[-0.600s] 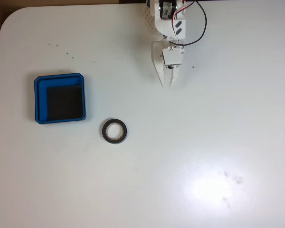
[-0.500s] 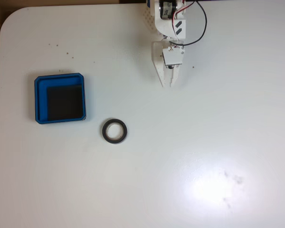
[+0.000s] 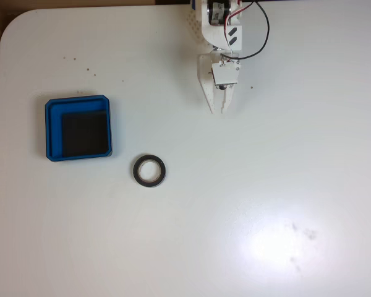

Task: Pick the black tape roll and drop it in the blue box

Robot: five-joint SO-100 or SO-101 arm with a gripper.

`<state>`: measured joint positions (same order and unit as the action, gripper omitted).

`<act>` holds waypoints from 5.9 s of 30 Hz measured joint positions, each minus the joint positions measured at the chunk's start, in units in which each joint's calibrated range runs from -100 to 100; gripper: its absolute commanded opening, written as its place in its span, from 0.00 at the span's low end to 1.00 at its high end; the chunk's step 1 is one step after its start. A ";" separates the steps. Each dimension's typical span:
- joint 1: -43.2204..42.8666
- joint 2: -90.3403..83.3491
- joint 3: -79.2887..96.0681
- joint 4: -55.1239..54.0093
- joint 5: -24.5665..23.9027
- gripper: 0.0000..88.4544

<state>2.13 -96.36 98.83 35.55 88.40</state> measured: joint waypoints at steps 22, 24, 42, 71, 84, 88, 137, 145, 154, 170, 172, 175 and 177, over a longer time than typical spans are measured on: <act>8.41 0.00 0.00 0.00 0.00 0.02; 10.79 0.00 0.00 0.00 0.00 0.02; 24.15 0.00 0.00 0.00 0.00 0.02; 24.15 39.63 -33.45 -0.49 0.00 0.02; 24.15 62.15 -39.73 -22.41 0.00 0.02; 24.15 68.50 -39.73 -29.39 0.00 0.02; 21.57 91.79 -69.06 -4.93 4.17 0.02; 21.87 104.15 -80.09 -3.61 4.17 0.02; 21.87 107.79 -83.32 -3.61 3.84 0.02; 22.86 107.79 -83.32 -3.61 3.67 0.03; 23.55 107.79 -83.32 -3.61 3.67 0.03; 23.55 107.79 -83.32 -3.61 3.67 0.03; 23.35 107.79 -83.32 -3.61 3.67 0.03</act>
<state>25.48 11.43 15.52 31.94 92.07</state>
